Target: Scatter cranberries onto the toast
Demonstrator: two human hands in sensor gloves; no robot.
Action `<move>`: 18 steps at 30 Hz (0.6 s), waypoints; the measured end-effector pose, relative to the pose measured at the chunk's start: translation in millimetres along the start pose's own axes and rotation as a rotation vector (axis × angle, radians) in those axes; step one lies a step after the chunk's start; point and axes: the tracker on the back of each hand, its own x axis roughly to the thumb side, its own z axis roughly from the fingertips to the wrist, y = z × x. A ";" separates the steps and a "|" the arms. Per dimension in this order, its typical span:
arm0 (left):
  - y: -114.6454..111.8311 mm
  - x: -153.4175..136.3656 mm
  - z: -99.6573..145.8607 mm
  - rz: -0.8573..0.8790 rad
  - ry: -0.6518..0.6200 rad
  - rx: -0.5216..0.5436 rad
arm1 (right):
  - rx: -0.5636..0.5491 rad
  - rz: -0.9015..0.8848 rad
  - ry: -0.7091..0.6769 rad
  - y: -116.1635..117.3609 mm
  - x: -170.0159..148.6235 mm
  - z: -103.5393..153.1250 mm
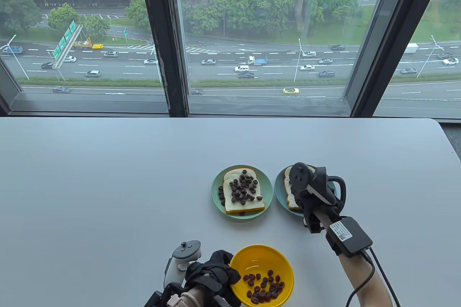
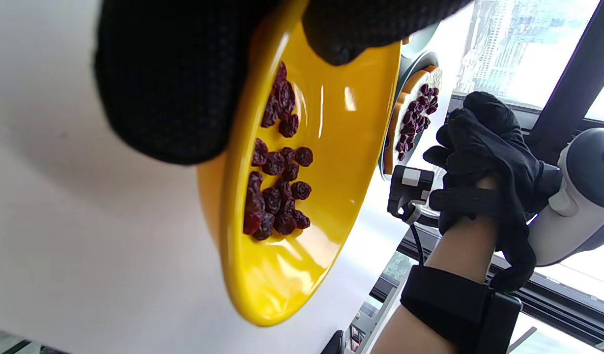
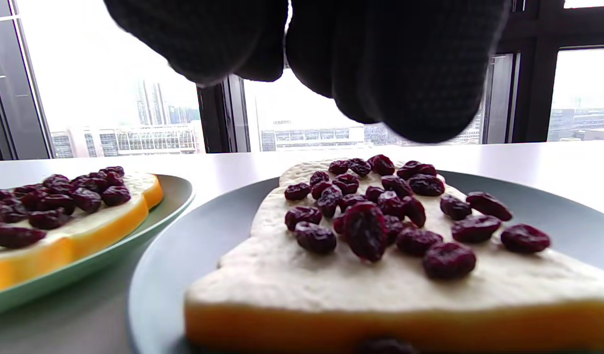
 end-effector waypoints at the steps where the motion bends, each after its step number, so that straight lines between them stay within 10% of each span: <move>1: -0.2 0.4 0.4 -0.003 -0.004 0.003 | -0.003 -0.023 -0.025 -5.5 1.3 9.1; 11: -2.9 1.3 2.3 -0.022 -0.020 0.007 | 0.103 -0.269 -0.438 -26.9 57.4 121.0; 18: -5.0 4.8 5.0 -0.025 -0.047 0.002 | 0.312 0.076 -0.737 2.0 111.4 172.1</move>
